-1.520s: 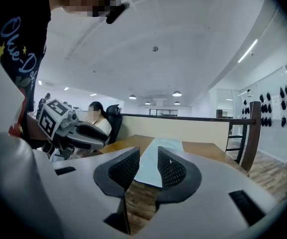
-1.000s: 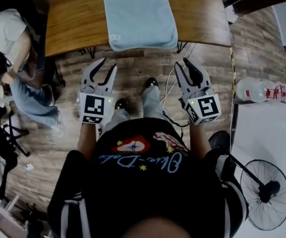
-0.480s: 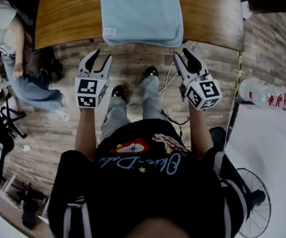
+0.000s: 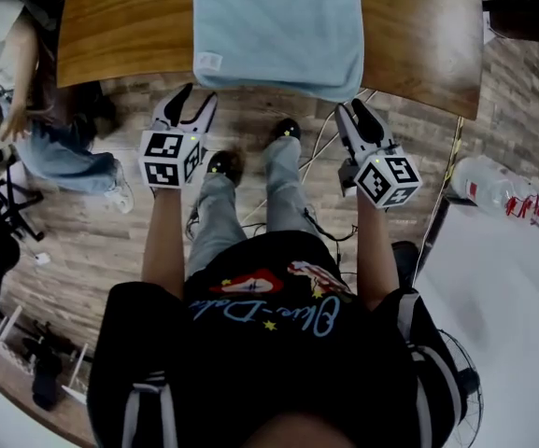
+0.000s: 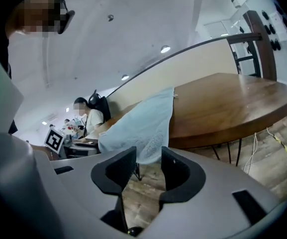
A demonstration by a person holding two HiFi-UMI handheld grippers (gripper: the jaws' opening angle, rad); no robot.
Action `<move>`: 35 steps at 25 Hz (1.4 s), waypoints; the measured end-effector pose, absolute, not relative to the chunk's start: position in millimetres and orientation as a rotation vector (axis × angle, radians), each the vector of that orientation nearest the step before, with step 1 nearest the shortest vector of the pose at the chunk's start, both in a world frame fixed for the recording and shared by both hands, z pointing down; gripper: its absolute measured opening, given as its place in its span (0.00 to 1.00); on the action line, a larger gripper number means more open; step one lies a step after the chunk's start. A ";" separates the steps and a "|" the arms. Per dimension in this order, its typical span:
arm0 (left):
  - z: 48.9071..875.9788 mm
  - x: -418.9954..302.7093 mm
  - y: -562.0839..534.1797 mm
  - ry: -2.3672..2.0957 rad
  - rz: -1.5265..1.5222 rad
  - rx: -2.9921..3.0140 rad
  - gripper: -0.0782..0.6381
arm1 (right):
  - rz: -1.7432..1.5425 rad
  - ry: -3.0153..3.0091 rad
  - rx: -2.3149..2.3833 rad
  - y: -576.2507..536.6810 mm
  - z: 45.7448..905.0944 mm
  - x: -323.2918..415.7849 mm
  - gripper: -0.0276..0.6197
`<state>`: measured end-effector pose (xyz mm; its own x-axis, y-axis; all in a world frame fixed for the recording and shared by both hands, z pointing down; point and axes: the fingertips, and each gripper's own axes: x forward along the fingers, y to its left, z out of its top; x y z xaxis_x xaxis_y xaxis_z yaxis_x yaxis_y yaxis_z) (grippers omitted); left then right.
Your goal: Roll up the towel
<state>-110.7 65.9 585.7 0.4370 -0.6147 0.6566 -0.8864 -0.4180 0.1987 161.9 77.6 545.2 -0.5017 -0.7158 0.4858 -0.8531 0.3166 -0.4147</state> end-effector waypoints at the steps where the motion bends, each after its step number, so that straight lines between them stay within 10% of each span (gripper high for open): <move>1: 586.9 -109.6 64.1 -1.254 0.668 2.163 0.37 | 0.963 -2.367 1.433 77.1 548.2 162.4 0.23; 16: 589.8 -94.9 60.1 -1.222 0.662 2.171 0.33 | 1.154 -2.396 1.425 64.5 567.6 164.4 0.26; 20: 585.6 -99.6 59.5 -1.241 0.637 2.149 0.20 | 1.143 -2.435 1.439 63.1 558.7 162.0 0.07; 35: 537.8 -106.1 62.1 -1.331 0.564 2.092 0.16 | 1.290 -2.533 1.440 66.2 513.3 174.3 0.06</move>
